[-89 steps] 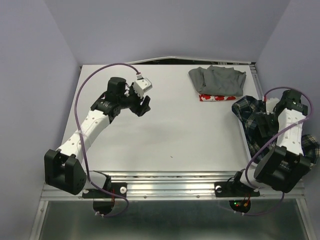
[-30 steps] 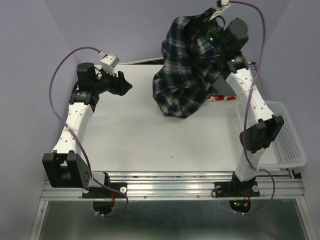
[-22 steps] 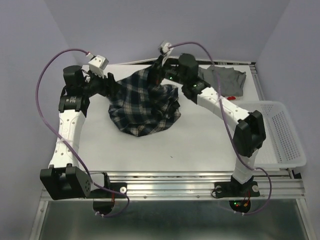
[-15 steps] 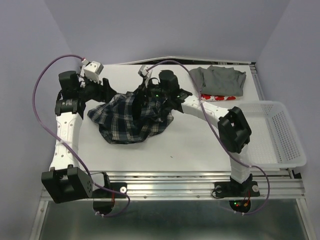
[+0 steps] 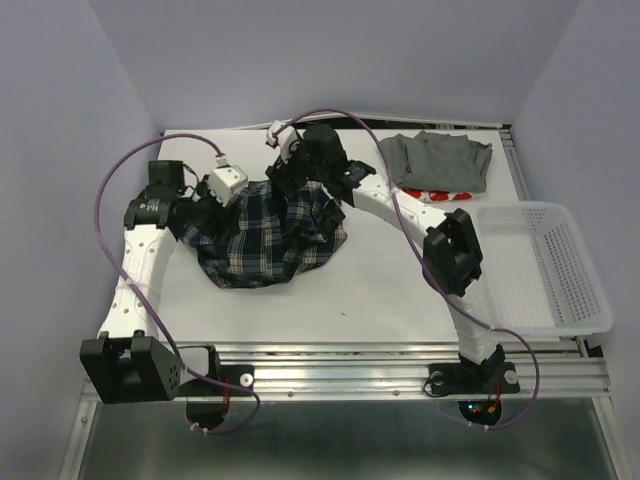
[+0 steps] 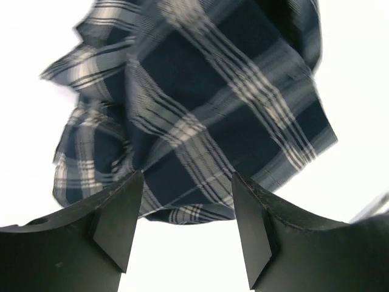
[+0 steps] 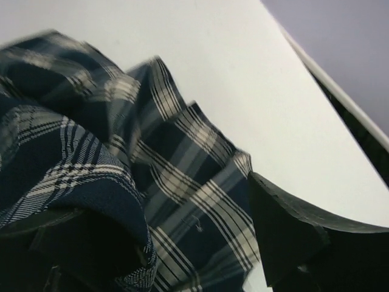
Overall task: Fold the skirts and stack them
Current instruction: Move the skirt to the center of the board
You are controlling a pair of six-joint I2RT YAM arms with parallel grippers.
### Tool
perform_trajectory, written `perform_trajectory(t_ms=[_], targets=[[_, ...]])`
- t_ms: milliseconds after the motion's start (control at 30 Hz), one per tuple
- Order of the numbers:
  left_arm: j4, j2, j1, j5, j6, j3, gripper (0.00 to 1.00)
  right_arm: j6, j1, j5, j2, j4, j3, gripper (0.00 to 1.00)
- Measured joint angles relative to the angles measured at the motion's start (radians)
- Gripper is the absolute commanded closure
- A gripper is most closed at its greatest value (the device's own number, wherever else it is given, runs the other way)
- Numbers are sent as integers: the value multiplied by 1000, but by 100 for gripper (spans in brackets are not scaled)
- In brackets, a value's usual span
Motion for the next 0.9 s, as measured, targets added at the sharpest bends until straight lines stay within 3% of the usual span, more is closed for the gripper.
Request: perform_trajectory(t_ms=[67, 233, 400, 533, 800, 900], targets=[[-18, -2, -87, -51, 63, -27, 29, -18, -16, 50, 20, -60, 20, 21], [4, -14, -338, -166, 120, -157, 28, 2, -105, 153, 237, -204, 269, 18], [72, -8, -495, -286, 137, -210, 25, 39, -184, 163, 317, -301, 301, 16], [183, 35, -571, -381, 138, -210, 24, 61, -206, 139, 296, -302, 240, 14], [347, 128, -592, -514, 143, -209, 22, 89, -185, 44, 228, -295, 134, 9], [372, 173, -591, -523, 164, -205, 31, 93, -180, 14, 200, -293, 113, 3]])
